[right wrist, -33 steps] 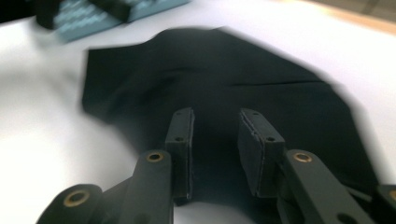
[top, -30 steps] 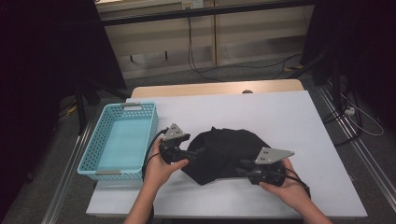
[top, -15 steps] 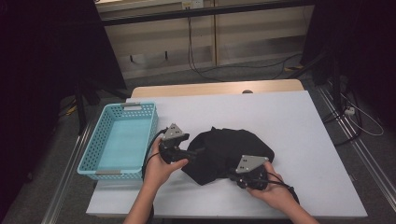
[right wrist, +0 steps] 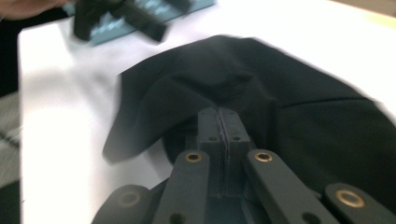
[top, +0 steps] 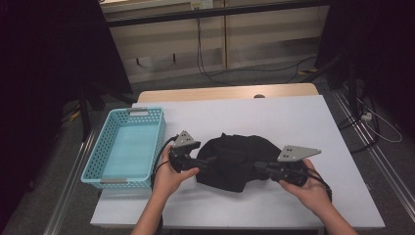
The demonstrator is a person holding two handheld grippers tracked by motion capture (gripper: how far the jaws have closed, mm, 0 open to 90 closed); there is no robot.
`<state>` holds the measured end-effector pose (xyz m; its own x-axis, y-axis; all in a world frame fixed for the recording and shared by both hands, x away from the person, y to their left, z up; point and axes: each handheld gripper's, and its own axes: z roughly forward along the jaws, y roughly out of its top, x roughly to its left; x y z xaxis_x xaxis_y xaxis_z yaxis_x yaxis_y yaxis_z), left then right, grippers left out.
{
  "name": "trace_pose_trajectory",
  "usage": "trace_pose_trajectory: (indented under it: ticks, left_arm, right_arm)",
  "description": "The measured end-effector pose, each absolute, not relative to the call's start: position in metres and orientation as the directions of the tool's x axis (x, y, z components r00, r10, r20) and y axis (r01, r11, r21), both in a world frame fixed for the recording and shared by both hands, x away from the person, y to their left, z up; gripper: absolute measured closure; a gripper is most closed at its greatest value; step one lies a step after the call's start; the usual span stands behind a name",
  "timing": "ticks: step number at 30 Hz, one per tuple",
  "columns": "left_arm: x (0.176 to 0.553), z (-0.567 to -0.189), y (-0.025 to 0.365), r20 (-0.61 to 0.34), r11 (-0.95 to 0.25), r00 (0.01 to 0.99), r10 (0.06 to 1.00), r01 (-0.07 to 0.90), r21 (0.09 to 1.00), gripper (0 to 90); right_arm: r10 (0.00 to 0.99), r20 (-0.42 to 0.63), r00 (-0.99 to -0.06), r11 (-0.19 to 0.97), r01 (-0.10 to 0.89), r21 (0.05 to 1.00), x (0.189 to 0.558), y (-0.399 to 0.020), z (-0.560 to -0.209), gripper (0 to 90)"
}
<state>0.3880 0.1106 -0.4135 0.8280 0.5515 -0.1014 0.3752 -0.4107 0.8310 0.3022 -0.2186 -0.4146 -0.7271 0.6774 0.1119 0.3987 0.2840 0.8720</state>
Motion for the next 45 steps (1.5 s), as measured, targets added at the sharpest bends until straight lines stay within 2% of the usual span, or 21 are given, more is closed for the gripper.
trace_pose_trajectory:
  ticks: [7,19,24,37,45]
  left_arm:
    - [0.386,-0.413,0.107,-0.099,-0.418,0.840,0.533,0.363,0.833,17.6]
    - [0.382,-0.420,0.102,-0.119,-0.439,0.857,0.501,0.370,0.819,18.7]
    - [0.378,-0.426,0.096,-0.119,-0.462,0.870,0.478,0.365,0.808,19.3]
    - [0.367,-0.432,0.084,-0.109,-0.511,0.904,0.414,0.330,0.794,23.6]
    - [0.364,-0.450,0.076,-0.104,-0.572,0.921,0.376,0.319,0.756,23.7]
  right_arm:
    - [0.789,0.131,-0.600,0.200,0.453,0.869,0.320,-0.245,-0.421,89.7]
    - [0.886,0.115,-0.450,0.156,0.522,0.838,0.332,-0.267,-0.435,89.7]
    - [0.896,0.123,-0.427,0.147,0.547,0.824,0.333,-0.274,-0.442,89.6]
    - [0.890,0.115,-0.441,0.157,0.534,0.831,0.331,-0.271,-0.442,89.2]
    - [0.891,0.115,-0.440,0.158,0.536,0.829,0.330,-0.270,-0.442,89.1]
